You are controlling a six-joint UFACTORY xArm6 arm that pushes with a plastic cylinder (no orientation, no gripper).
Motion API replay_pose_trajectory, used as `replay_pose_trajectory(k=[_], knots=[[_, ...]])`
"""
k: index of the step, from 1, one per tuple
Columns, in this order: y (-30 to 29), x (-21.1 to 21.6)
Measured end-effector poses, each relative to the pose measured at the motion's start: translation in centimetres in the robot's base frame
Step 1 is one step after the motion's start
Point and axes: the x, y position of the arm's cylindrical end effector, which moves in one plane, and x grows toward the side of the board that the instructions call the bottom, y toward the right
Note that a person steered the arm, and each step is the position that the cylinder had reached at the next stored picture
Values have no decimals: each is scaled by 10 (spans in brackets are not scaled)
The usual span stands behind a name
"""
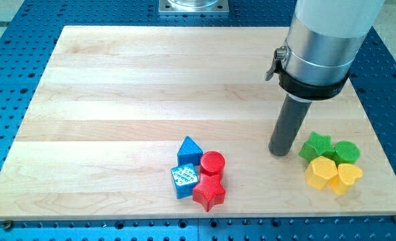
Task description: Place the arm parallel to the red star
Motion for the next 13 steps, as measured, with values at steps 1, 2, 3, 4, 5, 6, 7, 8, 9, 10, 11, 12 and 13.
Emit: replay_pose_trajectory(k=[1, 2, 3, 4, 5, 6, 7, 8, 9, 10, 11, 12, 13], knots=[[0, 0], [-8, 5], [-8, 5], [-19, 5], [-28, 5], [-31, 5], [-31, 7], [-29, 9], [-34, 2], [-36, -7], [-32, -44], [9, -69], [39, -72]])
